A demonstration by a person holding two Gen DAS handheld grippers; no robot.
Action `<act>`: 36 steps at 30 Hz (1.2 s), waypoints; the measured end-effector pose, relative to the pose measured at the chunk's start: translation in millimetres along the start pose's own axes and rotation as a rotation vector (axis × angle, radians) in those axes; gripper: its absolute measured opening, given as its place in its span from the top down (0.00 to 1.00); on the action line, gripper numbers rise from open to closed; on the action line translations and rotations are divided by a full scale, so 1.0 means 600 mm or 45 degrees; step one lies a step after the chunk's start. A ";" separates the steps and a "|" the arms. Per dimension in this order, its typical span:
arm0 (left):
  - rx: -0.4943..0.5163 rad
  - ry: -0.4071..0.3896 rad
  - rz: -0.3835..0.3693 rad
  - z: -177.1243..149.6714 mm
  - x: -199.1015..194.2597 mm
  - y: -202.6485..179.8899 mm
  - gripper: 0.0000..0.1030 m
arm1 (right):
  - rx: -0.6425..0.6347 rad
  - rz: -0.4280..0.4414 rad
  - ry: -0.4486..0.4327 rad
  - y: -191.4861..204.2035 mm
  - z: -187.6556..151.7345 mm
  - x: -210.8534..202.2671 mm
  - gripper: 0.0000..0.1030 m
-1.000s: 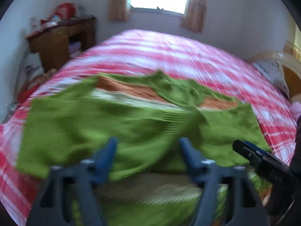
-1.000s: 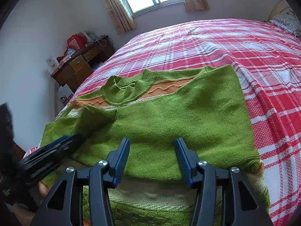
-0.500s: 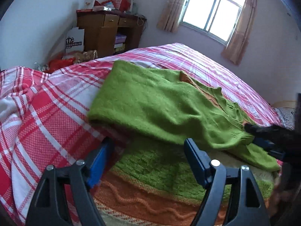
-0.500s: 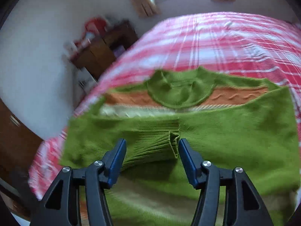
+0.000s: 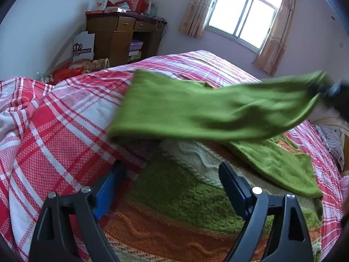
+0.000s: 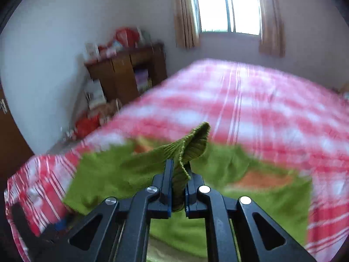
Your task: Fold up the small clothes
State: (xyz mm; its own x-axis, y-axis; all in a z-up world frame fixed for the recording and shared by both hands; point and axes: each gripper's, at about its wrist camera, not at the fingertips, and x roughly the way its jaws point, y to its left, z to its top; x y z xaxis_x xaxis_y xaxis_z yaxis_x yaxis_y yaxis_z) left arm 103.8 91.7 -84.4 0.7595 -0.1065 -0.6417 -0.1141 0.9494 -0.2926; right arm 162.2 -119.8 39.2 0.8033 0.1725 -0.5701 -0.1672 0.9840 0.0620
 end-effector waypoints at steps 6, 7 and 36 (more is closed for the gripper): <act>0.001 0.003 0.012 0.001 0.002 -0.003 0.13 | -0.014 -0.134 -0.196 -0.067 0.050 -0.107 0.93; 0.002 0.003 0.014 0.001 0.002 -0.003 0.13 | -0.013 -0.167 -0.201 -0.086 0.046 -0.114 0.93; 0.021 0.025 0.109 0.036 -0.052 0.024 0.12 | 0.291 -0.318 0.146 -0.290 -0.204 -0.137 0.78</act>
State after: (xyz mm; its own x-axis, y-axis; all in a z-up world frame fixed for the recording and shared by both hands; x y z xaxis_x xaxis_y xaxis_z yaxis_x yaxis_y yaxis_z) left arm 92.1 114.8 -53.4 0.7349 -0.0304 -0.6775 -0.1672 0.9600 -0.2245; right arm 55.5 -310.5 -24.9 0.7315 -0.0684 -0.6784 0.1688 0.9822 0.0829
